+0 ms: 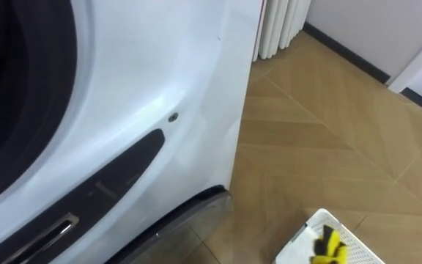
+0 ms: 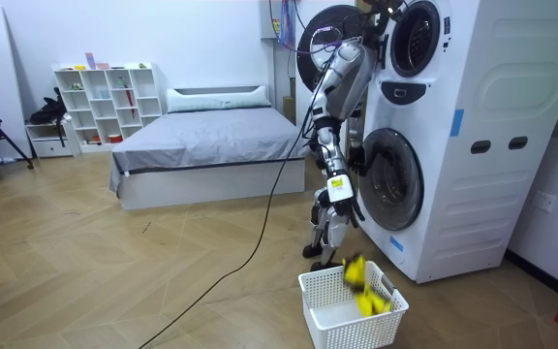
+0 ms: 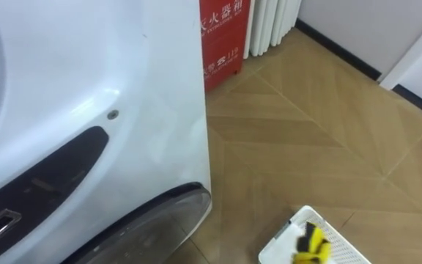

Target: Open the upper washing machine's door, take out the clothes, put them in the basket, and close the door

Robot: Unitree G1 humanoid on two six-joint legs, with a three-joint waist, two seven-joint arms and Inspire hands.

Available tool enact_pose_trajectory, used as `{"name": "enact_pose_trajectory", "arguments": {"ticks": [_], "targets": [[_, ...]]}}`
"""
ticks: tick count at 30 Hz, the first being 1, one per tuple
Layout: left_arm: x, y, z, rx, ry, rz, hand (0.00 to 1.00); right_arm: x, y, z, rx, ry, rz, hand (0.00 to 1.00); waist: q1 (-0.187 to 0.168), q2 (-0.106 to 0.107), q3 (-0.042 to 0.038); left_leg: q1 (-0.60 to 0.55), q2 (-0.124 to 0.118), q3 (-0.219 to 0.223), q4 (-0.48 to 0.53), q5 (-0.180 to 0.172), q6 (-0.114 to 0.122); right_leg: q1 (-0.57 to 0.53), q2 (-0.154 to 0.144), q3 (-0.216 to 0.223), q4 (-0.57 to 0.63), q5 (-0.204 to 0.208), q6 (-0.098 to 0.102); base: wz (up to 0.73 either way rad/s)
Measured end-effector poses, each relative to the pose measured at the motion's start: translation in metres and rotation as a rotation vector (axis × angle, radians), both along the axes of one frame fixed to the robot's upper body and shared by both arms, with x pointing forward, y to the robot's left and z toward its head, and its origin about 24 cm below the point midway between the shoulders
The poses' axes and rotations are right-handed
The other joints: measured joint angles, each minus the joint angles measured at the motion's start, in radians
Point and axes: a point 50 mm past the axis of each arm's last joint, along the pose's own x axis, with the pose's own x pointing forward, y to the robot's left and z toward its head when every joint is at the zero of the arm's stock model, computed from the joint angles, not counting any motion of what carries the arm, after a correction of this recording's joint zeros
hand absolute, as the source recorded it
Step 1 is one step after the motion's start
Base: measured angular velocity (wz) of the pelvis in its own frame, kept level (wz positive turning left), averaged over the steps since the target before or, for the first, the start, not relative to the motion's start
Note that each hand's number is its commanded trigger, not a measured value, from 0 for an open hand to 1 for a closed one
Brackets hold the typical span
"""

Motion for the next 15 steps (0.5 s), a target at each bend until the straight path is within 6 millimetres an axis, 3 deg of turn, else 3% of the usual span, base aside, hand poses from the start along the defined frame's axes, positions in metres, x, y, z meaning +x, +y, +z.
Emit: {"name": "enact_pose_trajectory", "arguments": {"ticks": [6,15], "targets": [[0.001,0.0,0.0,0.0,-0.003,-0.001,0.0,-0.005,0.0,-0.004,0.009,0.018,-0.009,0.0,0.003,0.001,-0.0003,0.0,0.003,-0.004,0.004,0.0,0.0,0.007,0.0,-0.005,-0.007,0.001,-0.001,0.01],[0.003,0.0,0.001,-0.004,-0.009,-0.004,0.0,-0.022,0.0,-0.012,0.027,0.068,-0.038,0.0,0.02,0.004,-0.0024,0.023,0.011,-0.056,0.005,0.002,-0.004,0.065,-0.01,-0.055,-0.048,0.006,-0.009,0.14]]}}
